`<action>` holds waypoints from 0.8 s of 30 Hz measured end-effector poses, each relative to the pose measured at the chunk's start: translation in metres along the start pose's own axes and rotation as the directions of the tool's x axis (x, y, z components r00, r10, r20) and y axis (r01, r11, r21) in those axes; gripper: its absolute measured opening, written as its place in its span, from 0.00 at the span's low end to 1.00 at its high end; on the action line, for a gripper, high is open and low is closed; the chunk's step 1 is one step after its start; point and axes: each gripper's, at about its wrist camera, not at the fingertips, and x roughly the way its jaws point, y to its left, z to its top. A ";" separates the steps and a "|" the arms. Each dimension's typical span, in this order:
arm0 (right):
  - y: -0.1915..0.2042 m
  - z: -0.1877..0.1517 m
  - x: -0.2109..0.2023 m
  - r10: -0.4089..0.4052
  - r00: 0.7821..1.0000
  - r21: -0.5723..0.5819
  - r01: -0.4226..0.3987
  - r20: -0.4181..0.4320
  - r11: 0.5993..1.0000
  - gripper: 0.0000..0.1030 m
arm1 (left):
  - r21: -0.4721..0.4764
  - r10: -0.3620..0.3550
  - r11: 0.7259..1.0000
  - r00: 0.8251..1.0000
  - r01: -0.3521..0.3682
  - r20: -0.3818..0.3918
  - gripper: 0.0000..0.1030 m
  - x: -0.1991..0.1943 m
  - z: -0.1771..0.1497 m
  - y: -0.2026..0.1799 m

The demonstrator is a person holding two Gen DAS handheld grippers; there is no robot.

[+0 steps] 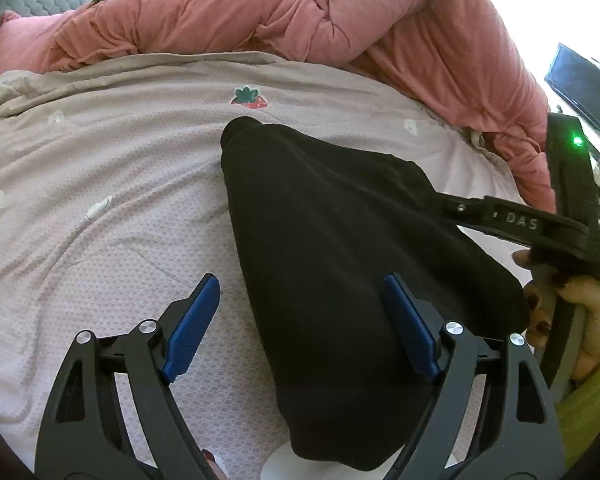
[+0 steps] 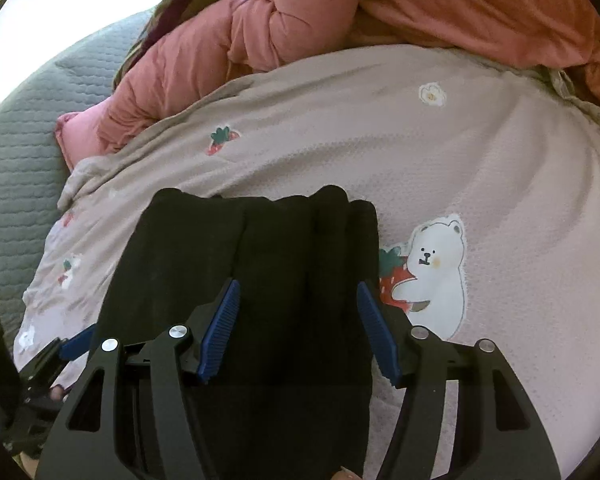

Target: Fold small clothes

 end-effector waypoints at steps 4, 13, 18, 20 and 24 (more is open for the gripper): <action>0.011 -0.003 0.002 -0.003 1.000 -0.053 0.004 0.016 0.999 0.45 | 0.002 0.002 1.000 1.000 -0.002 0.000 0.74 -0.001 0.000 -0.001; 0.019 -0.010 0.002 -0.020 0.999 -0.141 0.026 0.044 0.990 0.15 | 0.007 0.005 1.000 1.000 -0.005 0.001 0.74 -0.004 0.001 -0.005; 0.020 -0.012 -0.019 -0.037 0.993 -0.153 0.054 0.112 0.987 0.13 | 0.007 -0.012 1.000 1.000 0.012 -0.001 0.74 -0.007 0.001 -0.006; 0.013 -0.010 -0.032 -0.034 0.989 -0.135 0.053 0.144 0.989 0.12 | 0.008 -0.030 1.000 1.000 0.030 -0.004 0.74 -0.009 0.000 -0.008; 0.003 -0.013 -0.027 -0.121 0.984 -0.150 0.140 0.129 0.979 0.06 | 0.029 -0.038 0.999 0.999 0.038 -0.012 0.74 -0.007 -0.002 -0.015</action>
